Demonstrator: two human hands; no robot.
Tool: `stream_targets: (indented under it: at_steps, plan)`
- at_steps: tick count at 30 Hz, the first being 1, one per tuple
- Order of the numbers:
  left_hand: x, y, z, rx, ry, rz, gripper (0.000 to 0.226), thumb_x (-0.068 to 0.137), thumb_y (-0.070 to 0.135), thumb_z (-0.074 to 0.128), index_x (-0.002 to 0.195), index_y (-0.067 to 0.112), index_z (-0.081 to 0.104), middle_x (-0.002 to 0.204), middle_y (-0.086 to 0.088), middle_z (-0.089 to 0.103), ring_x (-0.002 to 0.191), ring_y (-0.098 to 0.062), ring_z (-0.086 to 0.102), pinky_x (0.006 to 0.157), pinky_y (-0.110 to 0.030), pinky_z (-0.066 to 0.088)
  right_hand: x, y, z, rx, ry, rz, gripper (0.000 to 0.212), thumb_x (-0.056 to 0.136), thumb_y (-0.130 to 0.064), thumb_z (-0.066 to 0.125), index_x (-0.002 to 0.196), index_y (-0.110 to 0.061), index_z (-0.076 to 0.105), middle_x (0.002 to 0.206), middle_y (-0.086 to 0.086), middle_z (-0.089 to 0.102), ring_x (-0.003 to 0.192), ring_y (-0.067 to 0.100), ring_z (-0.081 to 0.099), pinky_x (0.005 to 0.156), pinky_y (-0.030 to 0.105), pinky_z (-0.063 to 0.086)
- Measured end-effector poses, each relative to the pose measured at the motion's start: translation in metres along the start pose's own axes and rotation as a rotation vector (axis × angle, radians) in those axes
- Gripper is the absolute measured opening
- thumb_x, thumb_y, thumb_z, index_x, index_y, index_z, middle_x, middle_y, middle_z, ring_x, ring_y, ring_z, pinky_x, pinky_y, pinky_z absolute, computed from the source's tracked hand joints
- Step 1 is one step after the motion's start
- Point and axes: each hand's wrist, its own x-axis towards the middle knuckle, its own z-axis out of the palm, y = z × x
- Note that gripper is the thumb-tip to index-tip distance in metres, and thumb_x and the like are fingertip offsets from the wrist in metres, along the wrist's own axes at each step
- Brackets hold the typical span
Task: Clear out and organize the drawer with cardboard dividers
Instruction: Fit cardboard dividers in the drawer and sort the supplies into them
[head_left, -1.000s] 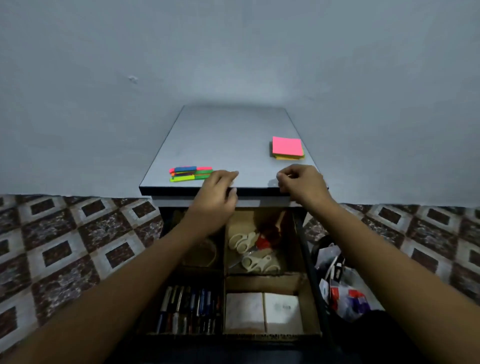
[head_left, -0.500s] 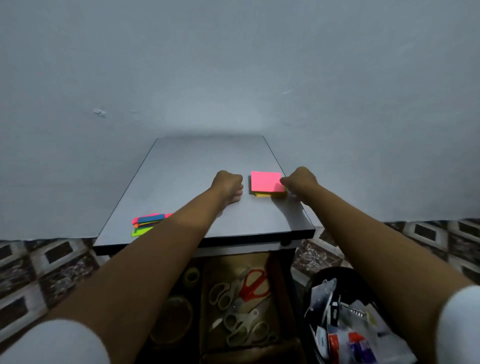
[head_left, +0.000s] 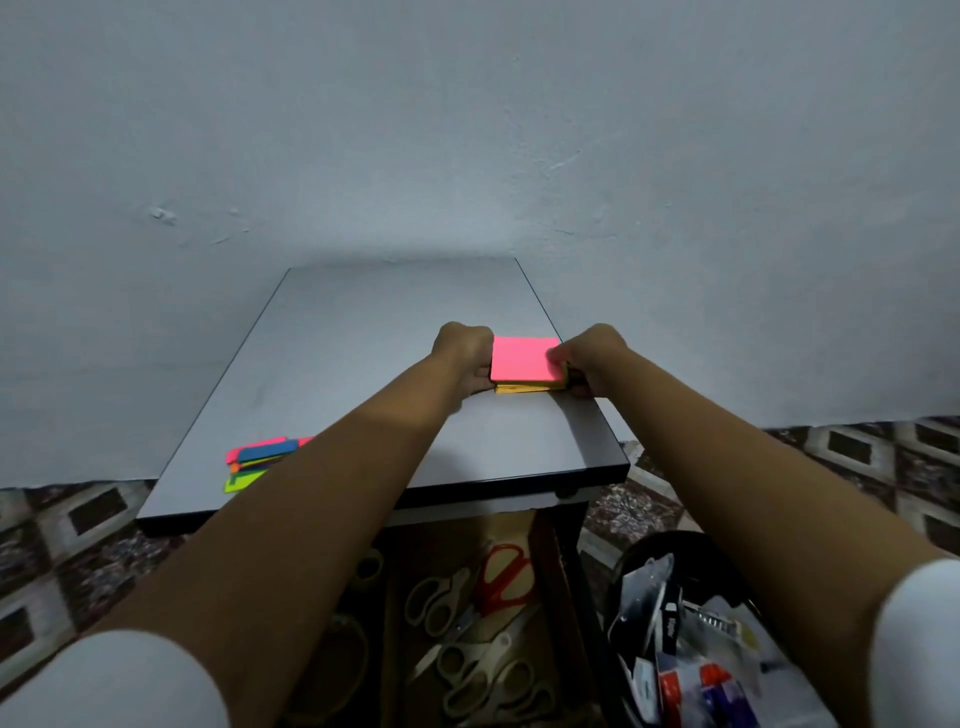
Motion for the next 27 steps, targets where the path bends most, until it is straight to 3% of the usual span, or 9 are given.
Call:
stream_targets:
  at_steps: [3, 6, 8, 10, 13, 18, 21, 24, 27]
  plan:
    - [-0.003, -0.002, -0.003, -0.039, -0.008, -0.032, 0.023, 0.091, -0.005, 0.030, 0.072, 0.005, 0.040, 0.069, -0.013, 0.053, 0.060, -0.023, 0.057, 0.063, -0.037, 0.053, -0.003, -0.002, -0.002, 0.091, -0.033, 0.057, 0.027, 0.084, -0.001, 0.062, 0.067, -0.007, 0.043, 0.076, 0.013, 0.048, 0.080, 0.026, 0.052, 0.050, 0.033, 0.043]
    - [-0.006, -0.005, -0.007, -0.065, -0.009, -0.054, 0.022, 0.092, -0.003, 0.031, 0.074, 0.006, 0.042, 0.069, -0.011, 0.055, 0.062, -0.022, 0.058, 0.077, -0.038, 0.052, -0.010, -0.003, -0.004, 0.260, -0.122, 0.094, 0.024, 0.086, 0.000, 0.061, 0.069, -0.005, 0.045, 0.070, 0.011, 0.047, 0.064, 0.023, 0.051, 0.064, 0.038, 0.053]
    - [-0.011, -0.005, -0.010, -0.071, -0.017, -0.074, 0.019, 0.091, -0.001, 0.033, 0.077, 0.006, 0.042, 0.072, -0.012, 0.056, 0.066, -0.022, 0.058, 0.080, -0.038, 0.050, -0.017, -0.004, -0.006, 0.326, -0.165, 0.087, 0.021, 0.087, -0.001, 0.061, 0.072, -0.003, 0.047, 0.074, 0.012, 0.049, 0.062, 0.022, 0.051, 0.057, 0.036, 0.056]
    - [-0.017, -0.005, -0.013, -0.082, -0.023, -0.110, 0.016, 0.092, 0.001, 0.035, 0.078, 0.007, 0.043, 0.072, -0.011, 0.056, 0.069, -0.022, 0.057, 0.078, -0.036, 0.047, -0.024, -0.002, -0.008, 0.371, -0.190, 0.068, 0.018, 0.086, -0.001, 0.061, 0.074, -0.002, 0.048, 0.076, 0.013, 0.051, 0.063, 0.023, 0.053, 0.042, 0.029, 0.052]
    - [-0.028, -0.005, -0.018, -0.153, -0.037, -0.158, 0.016, 0.093, 0.002, 0.037, 0.079, 0.007, 0.045, 0.073, -0.008, 0.055, 0.067, -0.019, 0.056, 0.070, -0.033, 0.048, -0.035, 0.000, -0.013, 0.435, -0.213, 0.050, 0.017, 0.087, -0.003, 0.060, 0.074, -0.004, 0.049, 0.071, 0.010, 0.050, 0.060, 0.019, 0.050, 0.045, 0.027, 0.044]
    - [-0.052, -0.006, -0.028, -0.286, -0.114, -0.200, 0.020, 0.095, 0.005, 0.037, 0.079, 0.005, 0.049, 0.077, -0.010, 0.056, 0.068, -0.019, 0.057, 0.054, -0.028, 0.052, -0.069, 0.002, -0.019, 0.607, -0.276, 0.045, 0.015, 0.089, -0.002, 0.057, 0.075, -0.005, 0.050, 0.070, 0.009, 0.051, 0.061, 0.017, 0.051, 0.046, 0.024, 0.047]
    - [-0.076, -0.009, -0.039, -0.320, -0.181, -0.245, 0.017, 0.096, 0.009, 0.039, 0.083, 0.004, 0.049, 0.084, -0.013, 0.058, 0.074, -0.023, 0.058, 0.067, -0.033, 0.051, -0.092, 0.008, -0.026, 0.675, -0.322, 0.045, 0.012, 0.090, -0.005, 0.056, 0.079, -0.006, 0.051, 0.073, 0.008, 0.052, 0.063, 0.016, 0.052, 0.043, 0.017, 0.050]
    - [-0.109, -0.016, -0.050, -0.293, -0.218, -0.251, 0.017, 0.096, 0.011, 0.041, 0.083, 0.005, 0.050, 0.083, -0.014, 0.056, 0.075, -0.021, 0.057, 0.068, -0.030, 0.048, -0.120, 0.017, -0.032, 0.718, -0.343, 0.036, 0.011, 0.089, -0.005, 0.057, 0.079, -0.006, 0.053, 0.071, 0.008, 0.055, 0.058, 0.015, 0.056, 0.044, 0.019, 0.052]
    - [-0.145, -0.030, -0.060, -0.369, -0.310, -0.250, 0.018, 0.096, 0.011, 0.040, 0.087, 0.002, 0.053, 0.082, -0.018, 0.064, 0.075, -0.027, 0.065, 0.069, -0.037, 0.055, -0.152, 0.032, -0.034, 0.749, -0.381, 0.044, 0.011, 0.088, -0.003, 0.057, 0.078, -0.005, 0.054, 0.064, 0.008, 0.058, 0.043, 0.012, 0.060, 0.043, 0.019, 0.051]
